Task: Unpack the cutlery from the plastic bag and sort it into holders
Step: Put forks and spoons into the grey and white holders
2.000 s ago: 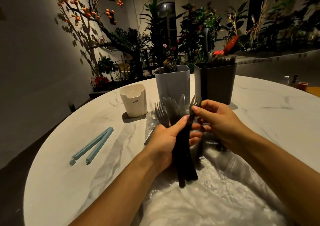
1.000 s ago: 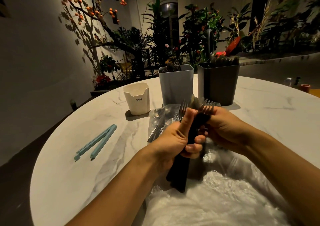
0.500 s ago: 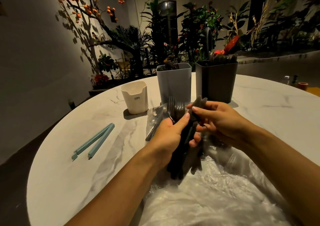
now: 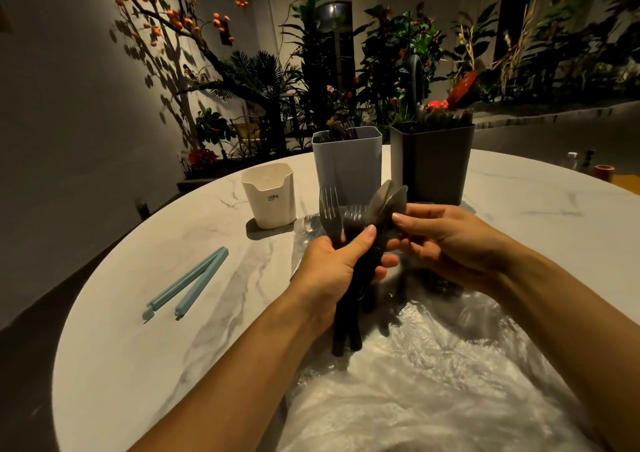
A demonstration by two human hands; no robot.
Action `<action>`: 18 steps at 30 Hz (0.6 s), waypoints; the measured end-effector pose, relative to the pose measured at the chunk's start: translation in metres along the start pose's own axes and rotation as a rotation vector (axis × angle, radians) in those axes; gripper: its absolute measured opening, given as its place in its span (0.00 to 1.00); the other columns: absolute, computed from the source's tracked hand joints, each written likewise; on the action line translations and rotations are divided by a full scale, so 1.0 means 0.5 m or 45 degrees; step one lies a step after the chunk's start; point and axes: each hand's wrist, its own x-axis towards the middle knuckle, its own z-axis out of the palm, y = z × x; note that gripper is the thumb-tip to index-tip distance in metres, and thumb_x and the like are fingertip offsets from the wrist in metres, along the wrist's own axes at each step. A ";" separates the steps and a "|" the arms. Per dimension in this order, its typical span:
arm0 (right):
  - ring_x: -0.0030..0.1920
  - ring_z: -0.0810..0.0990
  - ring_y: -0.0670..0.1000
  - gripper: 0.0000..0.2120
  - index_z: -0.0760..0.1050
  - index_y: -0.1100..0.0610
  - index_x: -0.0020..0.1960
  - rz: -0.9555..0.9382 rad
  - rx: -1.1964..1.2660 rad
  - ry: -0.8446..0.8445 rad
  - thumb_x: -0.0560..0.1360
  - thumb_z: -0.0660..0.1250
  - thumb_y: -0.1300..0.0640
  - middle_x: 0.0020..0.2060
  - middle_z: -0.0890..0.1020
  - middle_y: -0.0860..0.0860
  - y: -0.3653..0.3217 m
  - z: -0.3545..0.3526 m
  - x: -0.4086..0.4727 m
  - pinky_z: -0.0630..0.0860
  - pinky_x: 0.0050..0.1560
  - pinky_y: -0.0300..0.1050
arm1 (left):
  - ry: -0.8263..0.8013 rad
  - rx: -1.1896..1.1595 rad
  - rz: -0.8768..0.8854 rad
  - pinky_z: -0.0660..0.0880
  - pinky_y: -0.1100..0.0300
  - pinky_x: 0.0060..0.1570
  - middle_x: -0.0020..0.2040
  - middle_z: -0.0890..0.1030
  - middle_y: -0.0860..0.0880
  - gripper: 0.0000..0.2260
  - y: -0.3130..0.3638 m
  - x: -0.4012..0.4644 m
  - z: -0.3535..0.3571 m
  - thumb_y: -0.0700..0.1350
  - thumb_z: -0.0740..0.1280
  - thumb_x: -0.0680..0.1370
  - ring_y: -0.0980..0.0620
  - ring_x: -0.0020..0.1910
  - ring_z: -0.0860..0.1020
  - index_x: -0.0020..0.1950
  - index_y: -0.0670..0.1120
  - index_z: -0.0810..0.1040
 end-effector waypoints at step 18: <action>0.44 0.83 0.54 0.06 0.82 0.58 0.50 -0.177 -0.432 0.275 0.77 0.68 0.58 0.42 0.85 0.56 0.001 0.029 0.010 0.82 0.45 0.47 | -0.026 0.160 0.033 0.73 0.63 0.31 0.35 0.82 0.46 0.15 0.001 0.004 0.026 0.49 0.61 0.84 0.52 0.30 0.76 0.51 0.40 0.81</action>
